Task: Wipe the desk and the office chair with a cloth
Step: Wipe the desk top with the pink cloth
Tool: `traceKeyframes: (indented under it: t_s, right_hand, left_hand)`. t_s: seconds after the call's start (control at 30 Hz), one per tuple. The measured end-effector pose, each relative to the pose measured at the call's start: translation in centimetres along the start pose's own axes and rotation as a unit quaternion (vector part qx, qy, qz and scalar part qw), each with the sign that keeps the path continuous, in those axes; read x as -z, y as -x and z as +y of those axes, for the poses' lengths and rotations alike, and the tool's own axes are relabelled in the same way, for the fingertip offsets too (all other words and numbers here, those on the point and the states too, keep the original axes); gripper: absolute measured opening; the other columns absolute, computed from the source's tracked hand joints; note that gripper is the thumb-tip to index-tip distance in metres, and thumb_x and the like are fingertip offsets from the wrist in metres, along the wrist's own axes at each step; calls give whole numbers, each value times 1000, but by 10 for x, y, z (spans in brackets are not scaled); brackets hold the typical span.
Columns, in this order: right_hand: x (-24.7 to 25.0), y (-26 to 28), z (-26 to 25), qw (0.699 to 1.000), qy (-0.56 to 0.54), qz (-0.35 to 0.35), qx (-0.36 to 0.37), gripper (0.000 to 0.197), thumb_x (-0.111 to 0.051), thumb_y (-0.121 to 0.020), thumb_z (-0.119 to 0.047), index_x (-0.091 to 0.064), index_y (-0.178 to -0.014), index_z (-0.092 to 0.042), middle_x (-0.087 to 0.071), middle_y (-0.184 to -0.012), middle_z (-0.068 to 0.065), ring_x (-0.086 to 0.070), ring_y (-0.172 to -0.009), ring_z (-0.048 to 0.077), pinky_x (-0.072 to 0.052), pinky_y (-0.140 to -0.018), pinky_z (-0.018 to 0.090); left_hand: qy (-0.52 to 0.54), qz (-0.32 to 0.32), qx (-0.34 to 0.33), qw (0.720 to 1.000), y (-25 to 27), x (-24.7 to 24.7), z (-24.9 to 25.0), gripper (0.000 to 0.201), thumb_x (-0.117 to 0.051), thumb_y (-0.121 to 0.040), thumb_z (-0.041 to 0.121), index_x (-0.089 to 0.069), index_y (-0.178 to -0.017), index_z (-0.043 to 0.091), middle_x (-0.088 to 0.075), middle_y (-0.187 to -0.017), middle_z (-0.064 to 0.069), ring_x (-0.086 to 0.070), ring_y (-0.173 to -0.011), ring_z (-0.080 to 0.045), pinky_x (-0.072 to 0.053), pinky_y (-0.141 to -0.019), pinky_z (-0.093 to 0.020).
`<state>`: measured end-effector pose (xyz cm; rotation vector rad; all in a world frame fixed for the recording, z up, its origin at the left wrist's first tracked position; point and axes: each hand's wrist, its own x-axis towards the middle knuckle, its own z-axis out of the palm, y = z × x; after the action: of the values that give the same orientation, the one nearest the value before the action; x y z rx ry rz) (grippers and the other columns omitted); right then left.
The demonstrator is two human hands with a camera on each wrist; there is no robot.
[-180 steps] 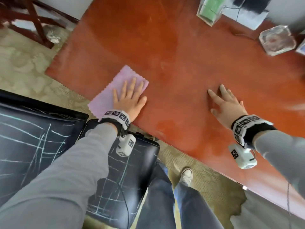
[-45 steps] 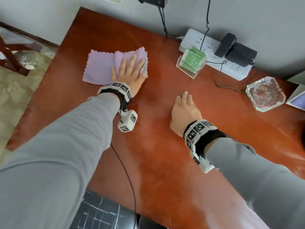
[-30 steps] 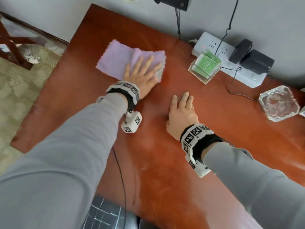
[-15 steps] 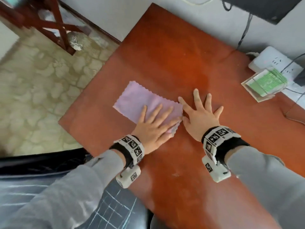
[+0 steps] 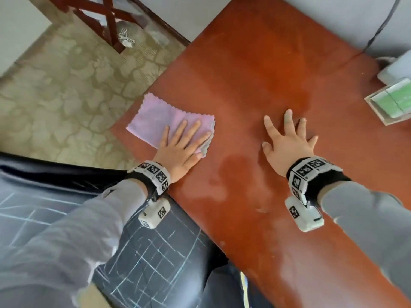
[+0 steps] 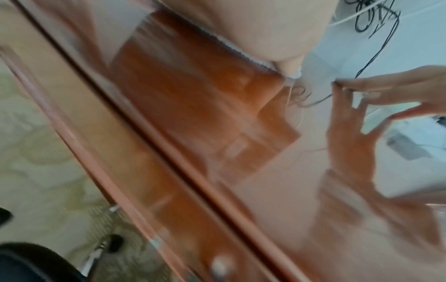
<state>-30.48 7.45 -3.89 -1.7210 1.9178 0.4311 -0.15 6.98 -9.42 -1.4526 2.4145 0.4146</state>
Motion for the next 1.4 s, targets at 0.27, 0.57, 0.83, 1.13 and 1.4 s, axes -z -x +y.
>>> traceKeyframes:
  t_s: [0.27,0.57,0.83,1.13,1.4]
  right_hand:
    - [-18,22,-21,999,9,3,37,63,-34,-102,-40,2,-154,-47,19,-164,2,13,-150,39,-10,-115,70]
    - [-33,56,43,998,-36,19,52,83,-42,-87,3,-24,-154,-43,0,-166,1,-1,-152,25,-13,-123,48]
    - [-74,124,69,988,-137,74,13,75,-39,-90,5,-28,-154,-33,-4,-166,3,-4,-152,28,-12,-124,45]
    - [-100,182,30,970,-178,59,157,65,-46,-99,-4,-20,-157,-18,-4,-166,6,-3,-152,25,-9,-124,43]
    - [-183,202,-6,973,55,24,224,63,1,-98,-51,7,-157,-33,21,-163,2,22,-149,33,10,-121,51]
  left_hand:
    - [107,46,246,962,-27,19,-68,60,-17,-107,50,14,-157,40,19,-167,3,15,-154,-26,9,-121,-58]
    - [-4,9,-101,995,58,-28,64,56,0,-101,54,27,-150,49,25,-164,9,18,-154,-25,4,-121,-60]
    - [17,-14,-86,996,46,-28,171,56,-3,-103,52,22,-153,47,29,-163,8,25,-151,-26,6,-117,-66]
    - [405,87,-87,906,113,-10,229,49,-47,-102,24,-42,-150,21,-23,-165,4,-8,-146,7,-11,-124,-42]
    - [167,15,113,979,106,-45,107,66,-31,-107,30,4,-161,15,16,-167,-7,12,-154,-22,2,-125,-49]
